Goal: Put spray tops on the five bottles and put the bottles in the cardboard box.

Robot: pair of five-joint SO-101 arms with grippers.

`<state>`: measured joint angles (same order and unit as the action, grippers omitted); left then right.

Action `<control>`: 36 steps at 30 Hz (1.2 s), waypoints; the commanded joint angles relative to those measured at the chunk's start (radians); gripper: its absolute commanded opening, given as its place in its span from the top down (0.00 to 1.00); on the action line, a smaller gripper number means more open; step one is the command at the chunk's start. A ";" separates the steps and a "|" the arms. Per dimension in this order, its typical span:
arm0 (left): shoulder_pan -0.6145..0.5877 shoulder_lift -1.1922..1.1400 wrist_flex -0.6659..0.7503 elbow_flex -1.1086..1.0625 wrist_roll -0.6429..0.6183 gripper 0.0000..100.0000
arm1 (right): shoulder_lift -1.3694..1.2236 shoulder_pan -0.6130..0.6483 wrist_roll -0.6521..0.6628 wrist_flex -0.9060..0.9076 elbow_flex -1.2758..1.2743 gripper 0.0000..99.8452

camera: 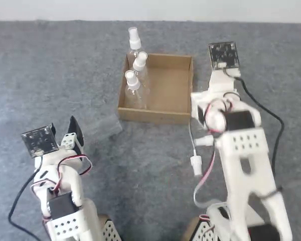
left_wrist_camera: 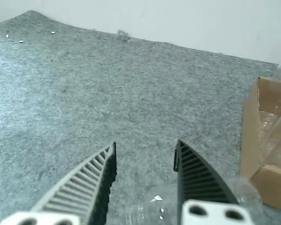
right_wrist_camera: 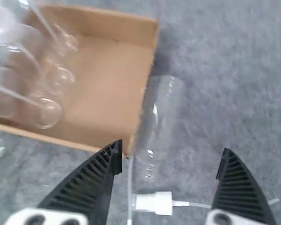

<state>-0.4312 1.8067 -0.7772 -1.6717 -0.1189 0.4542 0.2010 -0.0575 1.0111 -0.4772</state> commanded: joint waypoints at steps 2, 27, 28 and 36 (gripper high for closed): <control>-0.002 0.015 0.029 0.035 0.000 0.81 | -0.150 -0.039 -0.006 0.004 0.143 0.72; 0.000 0.015 0.028 0.035 0.002 0.81 | -0.756 -0.074 -0.008 0.004 0.506 0.72; 0.000 0.015 0.026 0.035 0.002 0.81 | -0.765 -0.084 -0.008 0.007 0.519 0.72; 0.000 0.015 0.025 0.033 0.002 0.81 | -0.803 -0.131 -0.006 0.013 0.559 0.72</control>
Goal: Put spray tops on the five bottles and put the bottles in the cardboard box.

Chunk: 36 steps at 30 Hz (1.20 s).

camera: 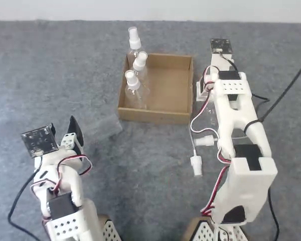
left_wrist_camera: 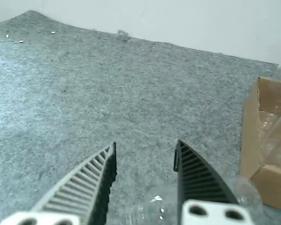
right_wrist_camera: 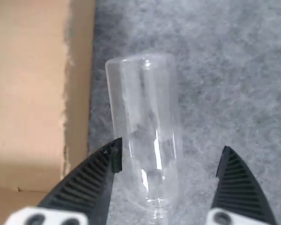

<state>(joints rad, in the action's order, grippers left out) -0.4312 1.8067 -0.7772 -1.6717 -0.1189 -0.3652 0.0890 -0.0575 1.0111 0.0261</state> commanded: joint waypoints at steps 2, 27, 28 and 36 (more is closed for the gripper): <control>0.000 0.015 0.025 0.033 0.002 0.81 | 0.013 -0.015 -0.006 0.013 0.055 0.72; 0.000 0.015 0.029 0.025 0.003 0.81 | -0.062 -0.024 -0.009 0.015 0.144 0.94; 0.000 0.015 0.029 0.025 0.003 0.81 | -0.056 -0.024 -0.009 0.015 0.143 0.94; 0.000 0.015 0.029 0.025 0.003 0.81 | 0.036 -0.061 -0.009 0.110 0.147 0.94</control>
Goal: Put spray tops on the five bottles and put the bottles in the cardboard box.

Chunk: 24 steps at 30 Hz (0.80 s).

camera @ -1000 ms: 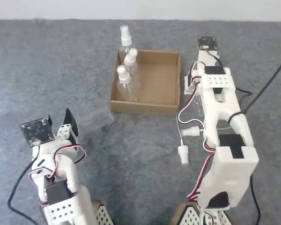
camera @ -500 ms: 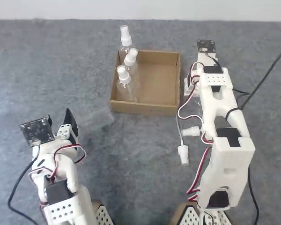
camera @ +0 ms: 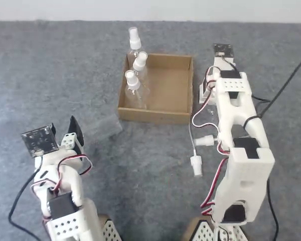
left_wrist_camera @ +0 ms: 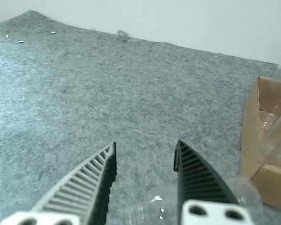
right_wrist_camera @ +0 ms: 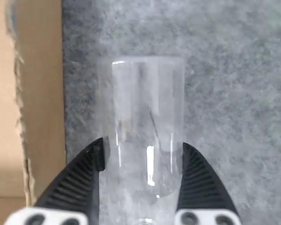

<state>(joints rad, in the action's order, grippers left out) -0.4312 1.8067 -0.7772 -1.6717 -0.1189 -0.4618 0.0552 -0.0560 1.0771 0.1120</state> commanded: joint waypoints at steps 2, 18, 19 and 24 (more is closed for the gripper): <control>0.000 0.015 0.029 0.025 0.003 0.81 | 0.166 -0.044 -0.012 0.085 0.061 0.94; 0.000 0.015 0.029 0.025 0.005 0.81 | 0.231 -0.076 0.044 0.484 0.060 0.94; 0.000 0.015 0.029 0.025 0.005 0.81 | 0.231 -0.076 0.066 0.509 0.060 0.94; 0.000 0.015 0.029 0.025 0.005 0.81 | 0.231 -0.077 0.229 0.639 0.060 0.94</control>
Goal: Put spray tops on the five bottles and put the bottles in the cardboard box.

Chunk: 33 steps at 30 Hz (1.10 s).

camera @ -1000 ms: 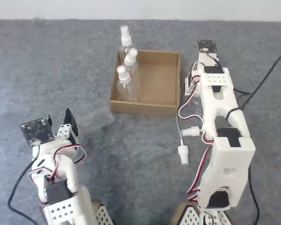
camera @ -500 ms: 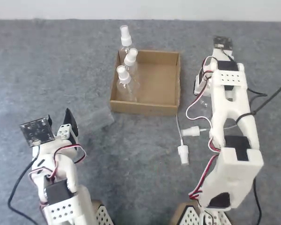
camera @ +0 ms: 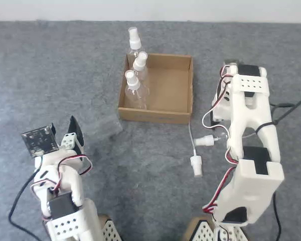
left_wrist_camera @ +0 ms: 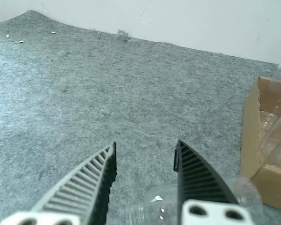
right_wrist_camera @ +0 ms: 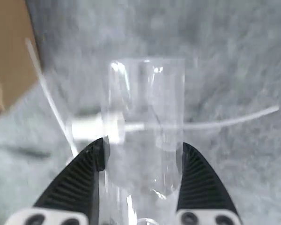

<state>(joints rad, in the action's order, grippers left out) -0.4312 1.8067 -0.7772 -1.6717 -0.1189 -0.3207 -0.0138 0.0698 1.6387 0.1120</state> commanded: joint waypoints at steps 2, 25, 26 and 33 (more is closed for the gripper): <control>0.000 0.015 0.029 0.025 0.005 0.81 | 0.090 -0.016 0.180 0.128 0.057 0.94; 0.000 0.015 0.029 0.025 0.005 0.81 | 0.090 -0.005 0.413 0.153 -0.181 0.99; 0.000 0.015 0.029 0.025 0.005 0.81 | 0.090 0.013 0.411 0.154 -0.192 0.99; -0.002 0.015 0.029 0.025 0.005 0.81 | 0.091 0.142 0.404 0.156 -0.219 0.99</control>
<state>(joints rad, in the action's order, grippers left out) -0.4312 1.8067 -0.7772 -1.6717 -0.1189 -0.3176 0.0783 0.4672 1.7522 -0.1120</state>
